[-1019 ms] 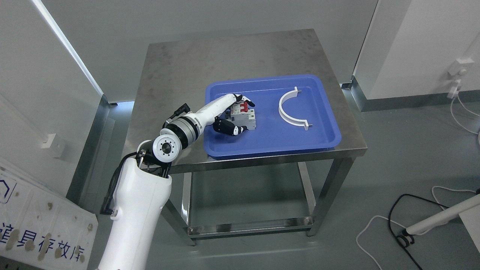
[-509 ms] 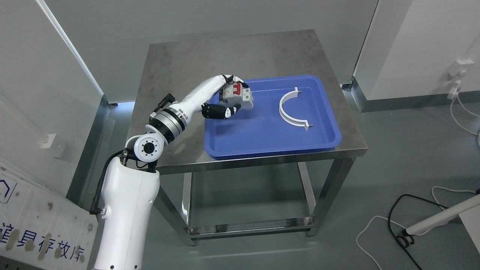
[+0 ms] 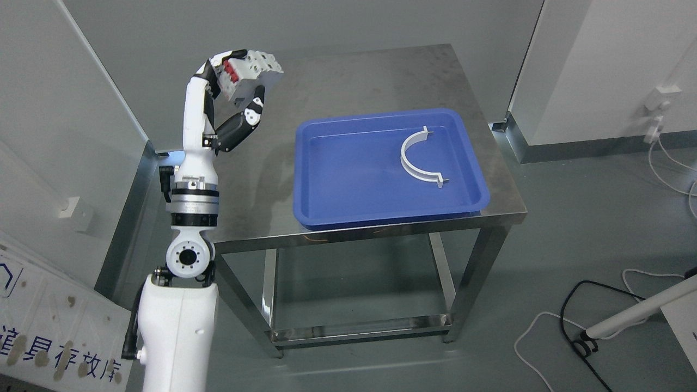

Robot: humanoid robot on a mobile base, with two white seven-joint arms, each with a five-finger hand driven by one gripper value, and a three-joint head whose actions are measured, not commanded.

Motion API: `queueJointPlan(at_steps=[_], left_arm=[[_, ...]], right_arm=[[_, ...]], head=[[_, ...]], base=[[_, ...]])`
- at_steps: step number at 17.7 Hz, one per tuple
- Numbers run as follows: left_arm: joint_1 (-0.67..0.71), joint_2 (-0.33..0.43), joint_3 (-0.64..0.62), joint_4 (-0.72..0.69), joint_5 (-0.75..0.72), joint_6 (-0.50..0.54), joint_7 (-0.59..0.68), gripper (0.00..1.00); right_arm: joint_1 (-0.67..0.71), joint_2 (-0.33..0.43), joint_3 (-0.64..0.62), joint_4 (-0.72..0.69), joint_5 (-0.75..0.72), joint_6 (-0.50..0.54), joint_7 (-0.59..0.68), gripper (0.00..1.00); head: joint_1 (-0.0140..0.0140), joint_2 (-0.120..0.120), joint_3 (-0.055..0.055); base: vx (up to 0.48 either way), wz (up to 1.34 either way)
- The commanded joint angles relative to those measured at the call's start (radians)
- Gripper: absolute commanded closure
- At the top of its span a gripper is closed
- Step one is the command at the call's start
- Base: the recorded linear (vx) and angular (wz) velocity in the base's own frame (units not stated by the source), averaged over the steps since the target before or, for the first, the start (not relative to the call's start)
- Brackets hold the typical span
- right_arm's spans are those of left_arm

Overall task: Place circuit breaker on shelf
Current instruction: 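Lift the circuit breaker out of the tray with the left hand, then hold the breaker raised in the left hand while turning toward the bin shelf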

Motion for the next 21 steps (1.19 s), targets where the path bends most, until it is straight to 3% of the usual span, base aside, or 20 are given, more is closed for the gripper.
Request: queueJointPlan(at_steps=[1, 4, 10, 14, 19, 21], left_arm=[[0.263, 0.015, -0.020, -0.293, 0.110, -0.015, 0.040, 0.97], [0.305, 0.015, -0.003, -0.322, 0.147, 0.002, -0.025, 0.97], [0.280, 0.015, 0.114, -0.324, 0.258, 0.161, -0.034, 0.97], [0.289, 0.015, 0.135, -0.324, 0.258, 0.158, -0.193, 0.96], [0.248, 0.015, 0.201, -0.325, 0.258, 0.151, -0.198, 0.96], [0.213, 0.015, 0.209, -0.325, 0.258, 0.100, -0.206, 0.96]], right_arm=[[0.000, -0.018, 0.000, 0.000, 0.000, 0.000, -0.006, 0.00], [0.000, -0.018, 0.000, 0.000, 0.000, 0.000, -0.006, 0.00], [0.000, -0.018, 0.000, 0.000, 0.000, 0.000, -0.006, 0.00], [0.000, -0.018, 0.000, 0.000, 0.000, 0.000, -0.006, 0.00], [0.000, -0.018, 0.000, 0.000, 0.000, 0.000, -0.006, 0.00], [0.000, -0.018, 0.000, 0.000, 0.000, 0.000, -0.006, 0.00]], head=[[0.0000, 0.000, 0.000], [0.0000, 0.000, 0.000], [0.0000, 0.000, 0.000], [0.0000, 0.000, 0.000], [0.0000, 0.000, 0.000], [0.0000, 0.000, 0.000]], base=[[-0.052, -0.08], [-0.112, -0.01], [-0.288, 0.10], [-0.251, -0.19], [-0.316, -0.33], [-0.380, -0.11]])
